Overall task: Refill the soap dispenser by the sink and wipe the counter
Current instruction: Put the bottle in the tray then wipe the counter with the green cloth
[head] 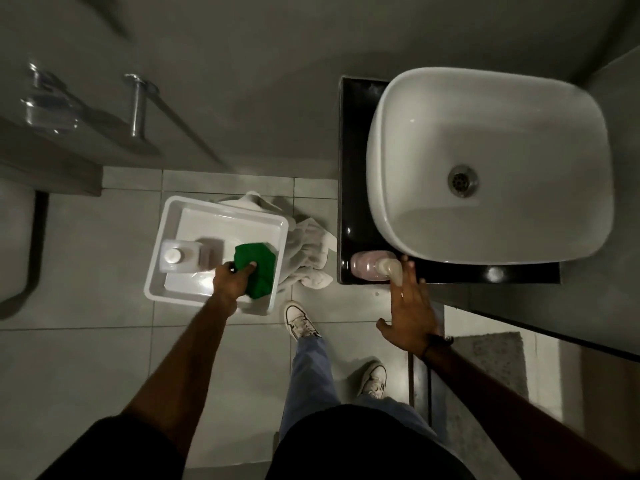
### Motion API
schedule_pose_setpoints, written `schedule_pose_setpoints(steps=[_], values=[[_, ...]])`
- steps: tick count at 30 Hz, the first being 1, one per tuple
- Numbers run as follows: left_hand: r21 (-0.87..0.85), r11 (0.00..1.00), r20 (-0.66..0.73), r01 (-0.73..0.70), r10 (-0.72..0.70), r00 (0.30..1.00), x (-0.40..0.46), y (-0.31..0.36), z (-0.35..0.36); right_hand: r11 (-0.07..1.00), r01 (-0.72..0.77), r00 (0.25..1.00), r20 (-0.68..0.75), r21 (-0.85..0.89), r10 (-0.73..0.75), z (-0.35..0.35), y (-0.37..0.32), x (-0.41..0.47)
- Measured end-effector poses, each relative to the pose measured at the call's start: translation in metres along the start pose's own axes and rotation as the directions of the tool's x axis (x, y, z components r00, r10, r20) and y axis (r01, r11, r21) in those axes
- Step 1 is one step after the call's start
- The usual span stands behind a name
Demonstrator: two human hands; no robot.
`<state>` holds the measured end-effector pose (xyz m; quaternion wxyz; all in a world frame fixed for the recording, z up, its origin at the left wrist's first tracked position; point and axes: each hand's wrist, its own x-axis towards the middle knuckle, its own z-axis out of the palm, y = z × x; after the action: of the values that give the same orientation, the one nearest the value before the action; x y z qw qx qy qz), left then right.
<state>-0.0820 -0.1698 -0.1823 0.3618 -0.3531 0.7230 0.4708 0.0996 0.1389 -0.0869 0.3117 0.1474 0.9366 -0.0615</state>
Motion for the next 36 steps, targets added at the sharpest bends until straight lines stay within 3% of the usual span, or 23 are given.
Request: schedule_pose_setpoints(steps=[2, 4, 7, 9, 11, 13, 15, 18, 20, 21, 23, 25, 26, 28, 29, 30, 33, 36], values=[[-0.056, 0.998, 0.048, -0.009, 0.012, 0.999, -0.02, -0.008, -0.005, 0.998, -0.005, 1.0, -0.02, 0.066, 0.007, -0.005, -0.002, -0.003], [-0.109, 0.994, 0.122, -0.014, 0.028, 0.992, -0.048, -0.019, -0.007, 0.963, -0.035, 0.989, -0.129, 0.267, 0.072, -0.011, -0.006, -0.015], [-0.187, 0.982, 0.256, 0.002, 0.047, 0.966, -0.098, -0.029, 0.001, 0.822, -0.032, 0.972, -0.172, 0.568, 0.157, -0.009, -0.016, -0.029], [-0.213, 0.977, 0.336, 0.022, 0.052, 0.94, -0.129, -0.034, 0.016, 0.626, -0.099, 0.99, 0.012, 0.774, 0.141, -0.01, -0.023, -0.033], [-0.24, 0.97, 0.415, 0.048, 0.058, 0.908, -0.159, -0.038, 0.039, 0.333, -0.201, 0.979, 0.201, 0.921, 0.035, -0.014, -0.023, -0.036], [-0.228, 0.972, 0.463, 0.047, 0.066, 0.884, -0.188, -0.041, 0.066, 0.101, -0.269, 0.949, 0.281, 0.958, -0.143, -0.016, -0.016, -0.041], [-0.155, 0.988, 0.489, 0.009, 0.069, 0.87, -0.213, -0.046, 0.093, -0.057, -0.335, 0.921, 0.314, 0.94, -0.232, -0.016, 0.0, -0.051], [0.064, 0.99, 0.437, -0.127, 0.087, 0.895, -0.238, -0.046, 0.13, -0.16, -0.353, 0.932, 0.333, 0.922, -0.142, -0.01, 0.043, -0.068], [0.229, 0.935, 0.251, -0.272, 0.213, 0.944, -0.243, -0.04, 0.152, -0.195, -0.331, 0.944, 0.323, 0.923, -0.069, -0.008, 0.083, -0.076], [0.292, 0.887, 0.133, -0.357, 0.332, 0.934, -0.245, -0.035, 0.162, -0.198, -0.307, 0.951, 0.31, 0.931, -0.017, -0.009, 0.107, -0.08], [0.324, 0.784, -0.021, -0.529, 0.565, 0.825, -0.244, -0.02, 0.176, -0.159, -0.249, 0.949, 0.274, 0.955, 0.157, -0.015, 0.157, -0.084], [0.308, 0.675, -0.039, -0.671, 0.713, 0.7, -0.242, -0.004, 0.184, -0.054, -0.158, 0.906, 0.166, 0.986, 0.388, -0.026, 0.209, -0.088], [0.321, 0.61, -0.017, -0.725, 0.769, 0.639, -0.241, 0.005, 0.187, 0.077, -0.104, 0.858, 0.051, 0.992, 0.511, -0.031, 0.234, -0.088], [0.366, 0.501, 0.036, -0.785, 0.835, 0.55, -0.239, 0.019, 0.189, 0.496, -0.107, 0.732, -0.269, 0.862, 0.626, -0.042, 0.279, -0.085], [0.389, 0.475, 0.044, -0.789, 0.846, 0.531, -0.237, 0.022, 0.19, 0.647, -0.126, 0.693, -0.4, 0.752, 0.6, -0.045, 0.296, -0.081], [0.41, 0.472, 0.033, -0.781, 0.848, 0.529, -0.234, 0.023, 0.191, 0.732, -0.126, 0.697, -0.465, 0.67, 0.546, -0.047, 0.308, -0.072], [0.462, 0.54, -0.04, -0.703, 0.805, 0.592, -0.219, 0.02, 0.192, 0.844, -0.102, 0.793, -0.47, 0.526, 0.389, -0.047, 0.321, -0.037], [0.48, 0.557, -0.05, -0.678, 0.789, 0.613, -0.208, 0.016, 0.194, 0.903, -0.174, 0.826, -0.441, 0.393, 0.351, -0.04, 0.316, -0.011]])
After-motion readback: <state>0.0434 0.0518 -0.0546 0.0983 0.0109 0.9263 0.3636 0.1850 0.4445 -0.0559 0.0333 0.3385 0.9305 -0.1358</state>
